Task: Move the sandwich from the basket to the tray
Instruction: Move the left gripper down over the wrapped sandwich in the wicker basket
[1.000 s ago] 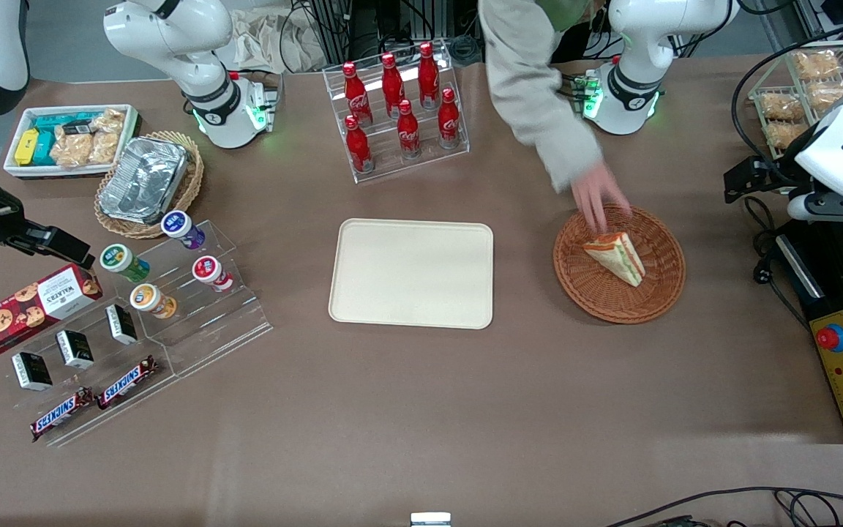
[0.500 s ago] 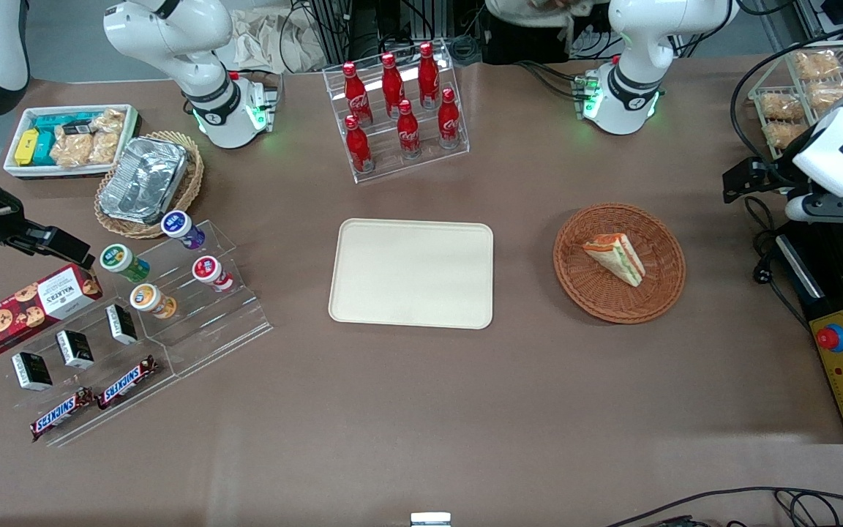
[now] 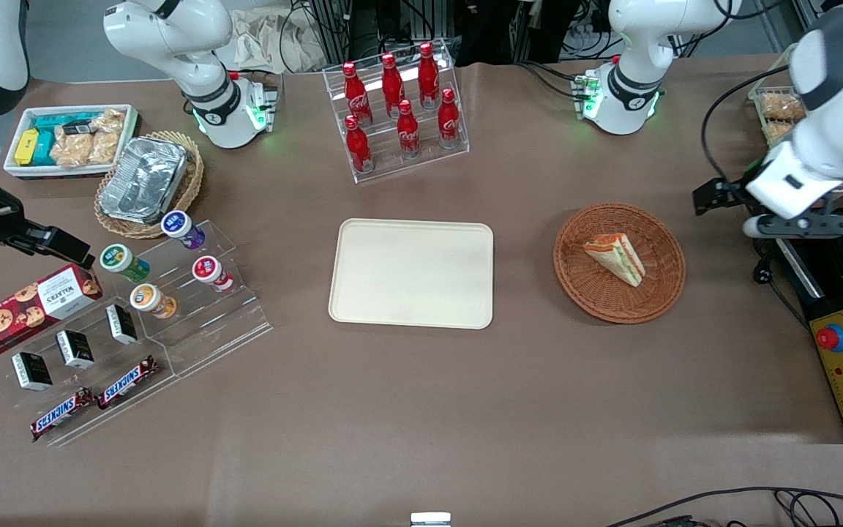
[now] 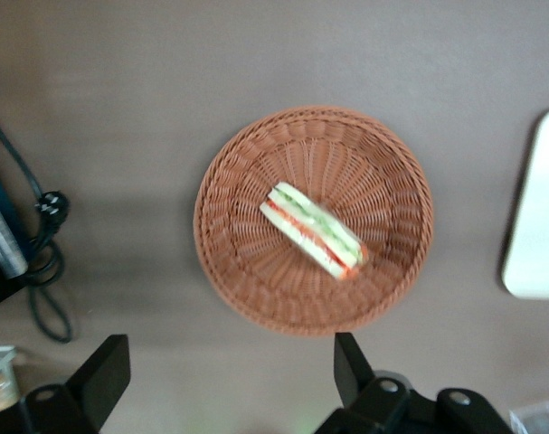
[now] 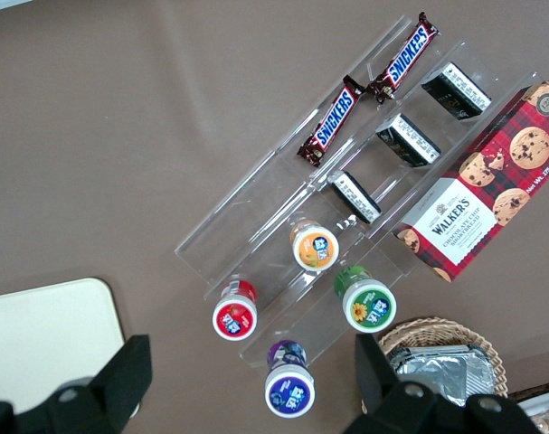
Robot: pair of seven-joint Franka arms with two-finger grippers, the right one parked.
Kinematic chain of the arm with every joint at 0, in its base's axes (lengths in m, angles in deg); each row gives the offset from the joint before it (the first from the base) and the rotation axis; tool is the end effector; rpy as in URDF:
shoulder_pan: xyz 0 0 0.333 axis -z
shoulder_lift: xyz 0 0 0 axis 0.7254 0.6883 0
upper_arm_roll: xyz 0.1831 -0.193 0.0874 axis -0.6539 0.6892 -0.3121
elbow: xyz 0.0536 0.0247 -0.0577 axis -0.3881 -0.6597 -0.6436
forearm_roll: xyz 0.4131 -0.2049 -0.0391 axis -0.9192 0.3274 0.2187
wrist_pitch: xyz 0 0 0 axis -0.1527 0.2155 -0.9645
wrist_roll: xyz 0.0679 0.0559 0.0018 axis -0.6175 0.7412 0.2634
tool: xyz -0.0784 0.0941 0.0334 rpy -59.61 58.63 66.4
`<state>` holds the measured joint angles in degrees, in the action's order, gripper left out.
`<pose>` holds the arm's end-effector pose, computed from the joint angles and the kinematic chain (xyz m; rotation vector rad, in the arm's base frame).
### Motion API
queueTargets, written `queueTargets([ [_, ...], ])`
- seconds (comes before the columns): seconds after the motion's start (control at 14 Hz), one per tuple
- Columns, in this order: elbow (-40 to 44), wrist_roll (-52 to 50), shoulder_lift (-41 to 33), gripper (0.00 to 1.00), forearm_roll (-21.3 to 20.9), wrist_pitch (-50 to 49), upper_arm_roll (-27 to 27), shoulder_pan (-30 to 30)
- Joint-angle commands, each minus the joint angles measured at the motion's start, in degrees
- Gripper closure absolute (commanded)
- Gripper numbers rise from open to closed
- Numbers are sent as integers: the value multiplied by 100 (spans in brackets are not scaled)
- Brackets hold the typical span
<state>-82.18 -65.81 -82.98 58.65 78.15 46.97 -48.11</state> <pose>0.5592 -0.0287 0.3994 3.1379 0.0044 -0.1036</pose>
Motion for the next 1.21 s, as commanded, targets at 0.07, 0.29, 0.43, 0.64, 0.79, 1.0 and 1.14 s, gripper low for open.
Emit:
queueTargets([
  [0.07, -1426, -623, -791, 0, 40, 1036, 208, -15],
  [0.29, -1427, -1526, -625, 0, 58, 1028, 384, -15],
  [0.43, -1418, -2362, -327, 0, 102, 1045, 559, -15],
  [0.64, -1426, -3013, 60, 0, 146, 1282, 718, -15],
  [0.79, -1435, -3243, 298, 0, 163, 1422, 806, -15],
  [1.0, -1444, -4251, 684, 0, 172, 2080, 955, 46],
  [1.14, -1453, -4693, 895, 0, 163, 2442, 965, 159],
])
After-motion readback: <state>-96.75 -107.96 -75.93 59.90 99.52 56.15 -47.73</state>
